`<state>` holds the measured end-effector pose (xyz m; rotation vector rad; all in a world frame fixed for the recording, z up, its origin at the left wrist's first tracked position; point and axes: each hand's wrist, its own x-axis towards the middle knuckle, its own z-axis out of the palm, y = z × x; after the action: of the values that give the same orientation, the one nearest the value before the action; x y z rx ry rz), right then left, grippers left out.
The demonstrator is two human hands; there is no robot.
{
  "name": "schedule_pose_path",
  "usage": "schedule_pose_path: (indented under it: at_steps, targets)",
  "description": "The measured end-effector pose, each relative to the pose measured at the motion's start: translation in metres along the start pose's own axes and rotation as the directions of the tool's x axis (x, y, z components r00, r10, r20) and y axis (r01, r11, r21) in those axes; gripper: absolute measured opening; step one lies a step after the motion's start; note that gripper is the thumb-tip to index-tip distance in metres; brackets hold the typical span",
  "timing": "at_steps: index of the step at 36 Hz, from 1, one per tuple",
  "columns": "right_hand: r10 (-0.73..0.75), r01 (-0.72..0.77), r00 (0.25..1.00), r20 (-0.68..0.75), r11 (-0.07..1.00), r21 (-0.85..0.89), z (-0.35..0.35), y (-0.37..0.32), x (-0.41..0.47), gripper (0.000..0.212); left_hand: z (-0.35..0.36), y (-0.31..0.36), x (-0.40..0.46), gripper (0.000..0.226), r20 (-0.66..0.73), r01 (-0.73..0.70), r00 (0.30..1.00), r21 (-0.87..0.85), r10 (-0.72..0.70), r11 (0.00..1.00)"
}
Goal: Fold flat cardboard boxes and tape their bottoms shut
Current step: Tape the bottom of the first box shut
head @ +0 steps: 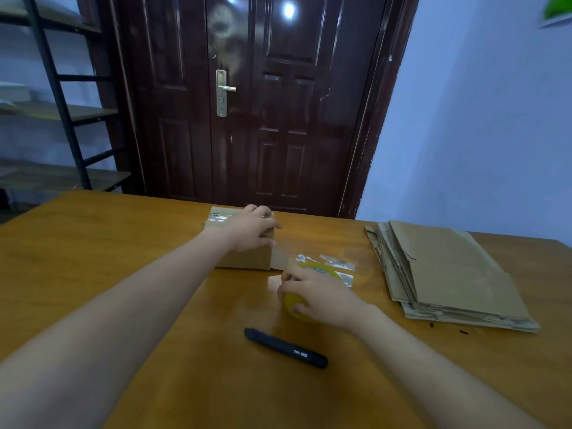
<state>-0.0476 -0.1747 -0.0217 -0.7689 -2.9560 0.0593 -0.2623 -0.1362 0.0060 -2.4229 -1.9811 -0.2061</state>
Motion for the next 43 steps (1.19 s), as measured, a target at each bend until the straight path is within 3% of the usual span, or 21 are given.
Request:
schedule_pose_path:
  at_steps: [12,22,29,34,38,43]
  targets:
    - [0.075,-0.076,0.997,0.011,0.989,0.129,0.0,0.004,0.006,0.037,-0.006,0.003,0.001,0.052,0.027,0.027,0.999,-0.026,-0.026,0.999]
    - [0.113,-0.128,0.991,0.073,0.958,0.258,-0.016,0.011,0.013,0.037,-0.014,0.008,-0.003,0.076,-0.005,0.057,0.998,-0.08,-0.058,0.995]
    - [0.101,-0.102,0.989,0.104,0.995,0.003,-0.011,0.005,0.011,0.047,-0.014,0.007,-0.004,0.078,-0.028,0.05,0.998,0.015,-0.049,0.999]
    - [0.068,-0.065,0.998,0.017,0.988,-0.138,-0.003,-0.002,0.011,0.034,-0.015,0.007,-0.006,0.076,-0.039,0.051,0.998,0.054,-0.049,0.997]
    - [0.032,-0.032,0.999,-0.001,0.982,-0.186,0.001,-0.004,0.011,0.021,-0.018,0.006,-0.006,0.076,-0.045,0.044,0.998,0.079,-0.041,0.996]
    - [-0.06,0.06,0.998,0.003,0.988,-0.143,0.004,0.0,0.011,0.019,-0.025,-0.006,-0.013,0.085,-0.098,0.073,0.993,0.113,-0.062,0.991]
